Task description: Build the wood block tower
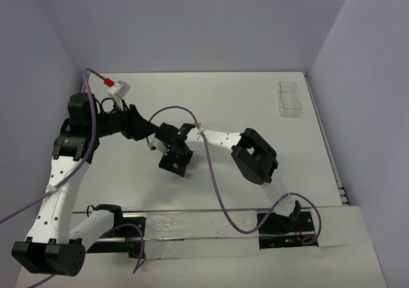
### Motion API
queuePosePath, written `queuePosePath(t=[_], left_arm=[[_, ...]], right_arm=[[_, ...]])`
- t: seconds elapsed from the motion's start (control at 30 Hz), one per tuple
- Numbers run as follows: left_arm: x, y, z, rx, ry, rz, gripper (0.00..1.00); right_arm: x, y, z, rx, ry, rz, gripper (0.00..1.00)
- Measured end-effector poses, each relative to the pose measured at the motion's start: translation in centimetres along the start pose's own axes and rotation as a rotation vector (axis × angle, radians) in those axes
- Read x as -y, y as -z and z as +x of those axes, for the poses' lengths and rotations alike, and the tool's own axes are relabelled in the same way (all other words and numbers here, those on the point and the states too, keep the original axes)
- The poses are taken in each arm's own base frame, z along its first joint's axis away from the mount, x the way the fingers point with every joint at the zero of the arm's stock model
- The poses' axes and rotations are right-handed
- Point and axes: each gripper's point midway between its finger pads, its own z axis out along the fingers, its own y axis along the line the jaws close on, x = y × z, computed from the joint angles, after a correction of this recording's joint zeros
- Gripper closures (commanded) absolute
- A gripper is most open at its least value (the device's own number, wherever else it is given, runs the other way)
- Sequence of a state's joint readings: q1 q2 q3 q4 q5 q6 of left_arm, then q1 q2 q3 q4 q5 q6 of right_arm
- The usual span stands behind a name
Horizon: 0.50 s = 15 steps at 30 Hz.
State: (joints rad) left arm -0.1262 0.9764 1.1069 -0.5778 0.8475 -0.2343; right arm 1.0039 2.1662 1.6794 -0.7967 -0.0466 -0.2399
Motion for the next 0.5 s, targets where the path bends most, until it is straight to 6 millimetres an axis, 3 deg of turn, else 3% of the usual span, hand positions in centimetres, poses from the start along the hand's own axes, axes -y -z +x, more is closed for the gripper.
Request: queuePosePath(t=[0.1, 0.2, 0.3, 0.5], left_arm=[[0.10, 0.12, -0.50, 0.014, 0.009, 0.000, 0.32], [-0.02, 0.18, -0.73, 0.023, 0.021, -0.005, 0.32], [-0.06, 0.23, -0.90, 0.030, 0.029, -0.006, 0.32], [-0.19, 0.29, -1.11, 0.038, 0.029, -0.011, 0.32]], right_arm=[[0.11, 0.15, -0.08, 0.002, 0.005, -0.006, 0.01], [0.23, 0.17, 0.00, 0.000, 0.003, -0.020, 0.08], [0.33, 0.16, 0.29, -0.008, 0.001, -0.030, 0.22], [0.08, 0.34, 0.37, -0.028, 0.013, -0.059, 0.33]])
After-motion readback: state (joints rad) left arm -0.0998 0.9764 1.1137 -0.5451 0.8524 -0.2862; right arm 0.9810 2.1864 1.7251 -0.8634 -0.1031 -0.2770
